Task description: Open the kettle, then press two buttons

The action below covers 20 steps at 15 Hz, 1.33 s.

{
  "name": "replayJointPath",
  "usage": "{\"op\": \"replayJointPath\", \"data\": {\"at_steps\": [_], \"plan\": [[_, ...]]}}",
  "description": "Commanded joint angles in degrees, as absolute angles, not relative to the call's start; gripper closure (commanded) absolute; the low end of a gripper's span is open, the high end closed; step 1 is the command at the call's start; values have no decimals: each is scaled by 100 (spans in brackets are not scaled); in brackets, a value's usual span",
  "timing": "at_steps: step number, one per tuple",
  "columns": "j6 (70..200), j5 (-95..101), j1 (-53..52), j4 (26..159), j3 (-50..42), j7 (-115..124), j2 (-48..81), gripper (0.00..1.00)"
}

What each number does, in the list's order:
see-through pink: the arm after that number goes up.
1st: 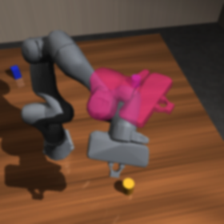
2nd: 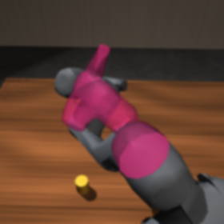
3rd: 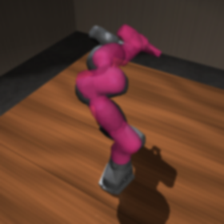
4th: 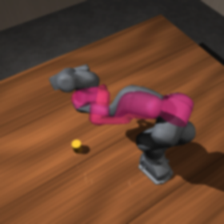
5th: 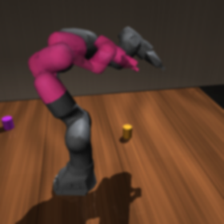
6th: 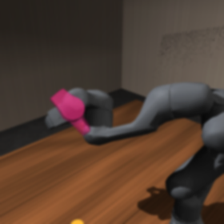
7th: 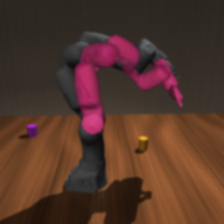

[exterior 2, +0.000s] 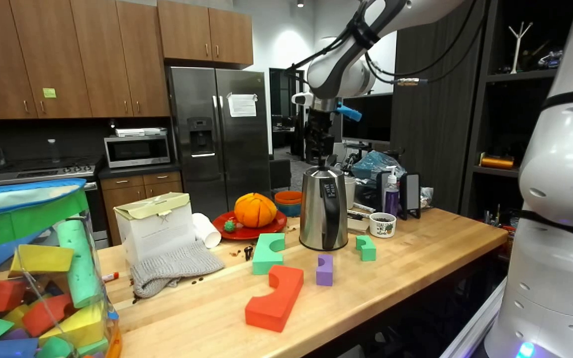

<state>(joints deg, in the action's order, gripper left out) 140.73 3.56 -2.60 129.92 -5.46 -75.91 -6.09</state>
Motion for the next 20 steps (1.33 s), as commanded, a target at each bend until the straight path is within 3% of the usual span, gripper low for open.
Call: {"op": "replayJointPath", "data": {"at_steps": [1,9,20], "plan": [[14125,17,-163,12886,-534,-7920,-434,0],[14012,-406,-67,12825,-521,-8281,-304,0],[13659,-308,-197,13054,-453,-8288,-1419,0]]}}
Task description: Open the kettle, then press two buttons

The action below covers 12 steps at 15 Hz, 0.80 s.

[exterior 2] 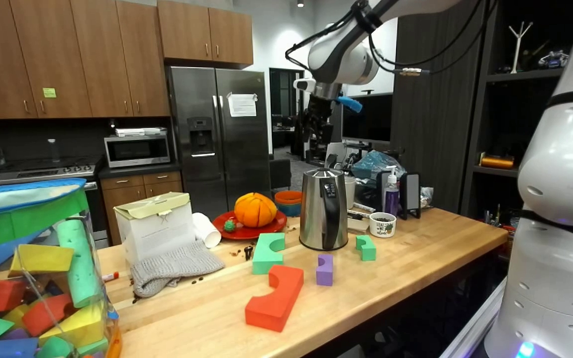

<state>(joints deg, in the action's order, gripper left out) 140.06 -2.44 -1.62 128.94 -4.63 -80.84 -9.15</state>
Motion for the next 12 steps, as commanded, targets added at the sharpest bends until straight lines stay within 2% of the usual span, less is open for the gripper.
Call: {"op": "replayJointPath", "data": {"at_steps": [1,5,12], "plan": [[13525,-302,-229,13083,-465,-8361,-1533,0],[13146,-297,-365,13422,-529,-8831,-2084,0],[13479,-275,-456,14564,-766,-9507,-3274,0]]}}
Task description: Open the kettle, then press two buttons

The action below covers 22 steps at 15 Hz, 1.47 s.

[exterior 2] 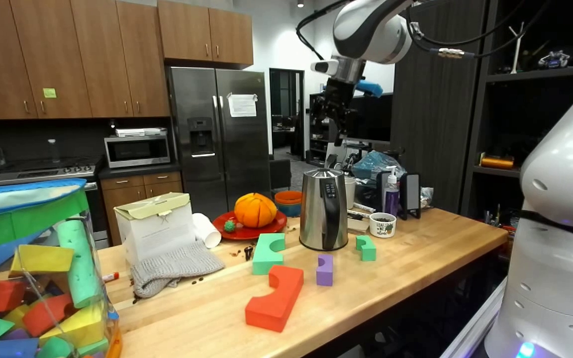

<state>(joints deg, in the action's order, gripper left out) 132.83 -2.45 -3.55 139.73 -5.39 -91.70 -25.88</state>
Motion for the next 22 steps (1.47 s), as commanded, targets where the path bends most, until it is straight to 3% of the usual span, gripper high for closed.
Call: {"op": "replayJointPath", "data": {"at_steps": [1,15,22], "plan": [[13515,-283,-468,14695,-823,-9575,-3416,0],[13373,-309,-391,15544,-2111,-10677,-4631,0],[13258,-304,-328,15514,-2049,-10661,-4508,0]]}}
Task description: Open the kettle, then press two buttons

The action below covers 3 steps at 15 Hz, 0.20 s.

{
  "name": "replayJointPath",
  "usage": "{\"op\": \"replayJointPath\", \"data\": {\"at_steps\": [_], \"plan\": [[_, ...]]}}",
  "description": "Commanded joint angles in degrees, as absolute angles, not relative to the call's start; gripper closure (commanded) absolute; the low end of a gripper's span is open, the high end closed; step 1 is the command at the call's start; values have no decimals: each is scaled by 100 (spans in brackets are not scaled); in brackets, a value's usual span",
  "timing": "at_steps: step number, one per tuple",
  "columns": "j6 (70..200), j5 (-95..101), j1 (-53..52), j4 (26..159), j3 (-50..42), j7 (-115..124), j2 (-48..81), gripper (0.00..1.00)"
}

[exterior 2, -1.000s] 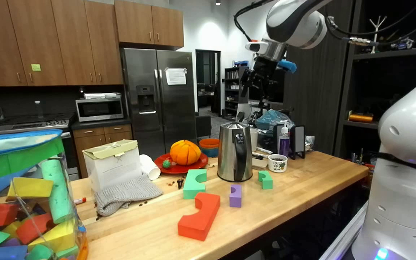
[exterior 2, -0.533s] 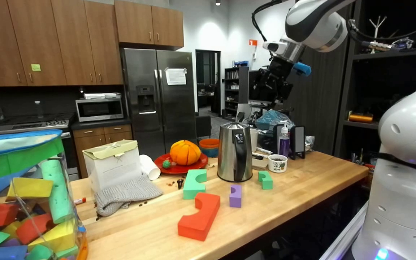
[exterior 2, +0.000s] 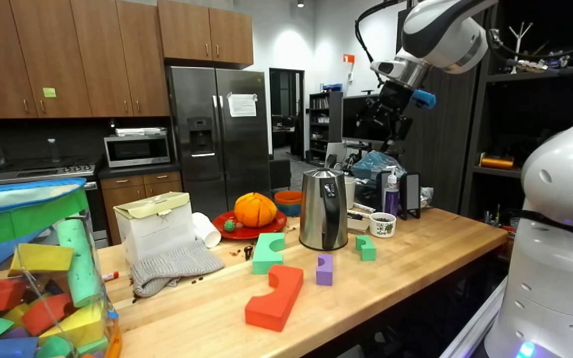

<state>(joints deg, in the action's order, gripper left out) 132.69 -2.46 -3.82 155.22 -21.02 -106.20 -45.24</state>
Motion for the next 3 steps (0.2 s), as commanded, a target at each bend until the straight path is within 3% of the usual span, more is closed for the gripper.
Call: {"op": "replayJointPath", "data": {"at_steps": [1,3], "plan": [[13258,-303,-330,15516,-2038,-10658,-4509,0],[13258,-302,-330,15517,-2035,-10657,-4509,0]]}}
